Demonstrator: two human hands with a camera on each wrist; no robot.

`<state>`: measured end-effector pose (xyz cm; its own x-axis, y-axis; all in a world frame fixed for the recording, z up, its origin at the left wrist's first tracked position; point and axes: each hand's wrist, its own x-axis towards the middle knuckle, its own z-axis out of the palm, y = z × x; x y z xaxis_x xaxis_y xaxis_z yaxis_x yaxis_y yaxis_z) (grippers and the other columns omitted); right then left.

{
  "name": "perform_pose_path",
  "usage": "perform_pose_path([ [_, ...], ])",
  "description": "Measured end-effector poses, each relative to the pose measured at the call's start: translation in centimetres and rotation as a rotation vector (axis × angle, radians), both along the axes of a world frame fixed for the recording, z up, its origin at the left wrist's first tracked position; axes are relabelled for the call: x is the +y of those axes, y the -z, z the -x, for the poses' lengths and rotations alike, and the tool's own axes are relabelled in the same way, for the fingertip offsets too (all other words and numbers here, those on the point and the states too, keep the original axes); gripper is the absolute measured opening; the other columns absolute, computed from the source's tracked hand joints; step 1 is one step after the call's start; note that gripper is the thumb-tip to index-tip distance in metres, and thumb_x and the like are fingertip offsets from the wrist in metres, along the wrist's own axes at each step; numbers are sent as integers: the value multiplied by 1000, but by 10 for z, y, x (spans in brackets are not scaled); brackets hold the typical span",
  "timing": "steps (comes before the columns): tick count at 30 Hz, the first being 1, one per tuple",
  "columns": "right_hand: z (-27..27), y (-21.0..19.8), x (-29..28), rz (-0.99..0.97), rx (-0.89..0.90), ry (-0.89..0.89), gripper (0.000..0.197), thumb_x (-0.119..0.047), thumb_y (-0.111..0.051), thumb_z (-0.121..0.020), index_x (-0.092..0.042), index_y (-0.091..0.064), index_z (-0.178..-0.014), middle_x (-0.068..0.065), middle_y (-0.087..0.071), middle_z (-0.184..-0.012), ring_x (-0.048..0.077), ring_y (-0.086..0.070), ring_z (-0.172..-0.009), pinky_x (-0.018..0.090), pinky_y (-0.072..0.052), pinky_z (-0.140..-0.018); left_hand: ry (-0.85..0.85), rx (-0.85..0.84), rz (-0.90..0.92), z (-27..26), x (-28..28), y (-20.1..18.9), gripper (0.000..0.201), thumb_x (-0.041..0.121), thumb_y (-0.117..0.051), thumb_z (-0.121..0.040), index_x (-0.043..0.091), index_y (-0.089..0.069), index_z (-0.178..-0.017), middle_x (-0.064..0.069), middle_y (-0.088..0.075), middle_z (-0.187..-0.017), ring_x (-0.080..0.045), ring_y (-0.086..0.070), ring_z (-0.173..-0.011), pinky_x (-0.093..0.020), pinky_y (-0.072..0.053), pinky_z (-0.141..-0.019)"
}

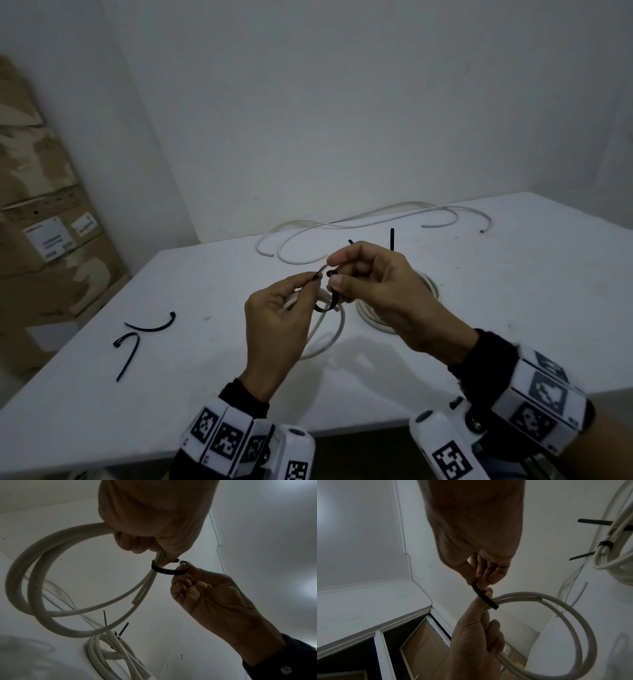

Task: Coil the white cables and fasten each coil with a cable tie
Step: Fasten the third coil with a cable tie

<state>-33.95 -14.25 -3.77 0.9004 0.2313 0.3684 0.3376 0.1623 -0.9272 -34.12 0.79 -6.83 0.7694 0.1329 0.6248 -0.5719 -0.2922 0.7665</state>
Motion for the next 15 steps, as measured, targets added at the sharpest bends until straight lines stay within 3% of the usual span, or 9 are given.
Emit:
perform_pose_path([
  [2,0,0,0,-18,-12,38,17,7,-62,-84,-5,-61,-95,3,-64,-71,9,-62,-62,16,-49,-62,7,6,26,0,-1,0,19,3,-64,-87,17,-76,-85,6,-76,-73,-10,-72,-71,-19,-54,-70],
  [6,1,-1,-1,-54,-29,49,16,8,-62,-83,-7,-61,-90,7,-64,-74,10,-62,-65,18,-51,-64,2,-2,53,2,-2,3,19,2,-66,-86,20,-75,-88,9,-76,-75,-7,-72,-72,-15,-53,-70],
  [15,3,0,-1,7,-26,17,17,9,-62,-83,-8,-62,-88,-1,-64,-69,7,-61,-62,17,-51,-64,-21,-80,-49,3,-2,7,30,-1,-65,-86,28,-71,-93,22,-72,-70,-2,-69,-66,-12,-52,-65],
])
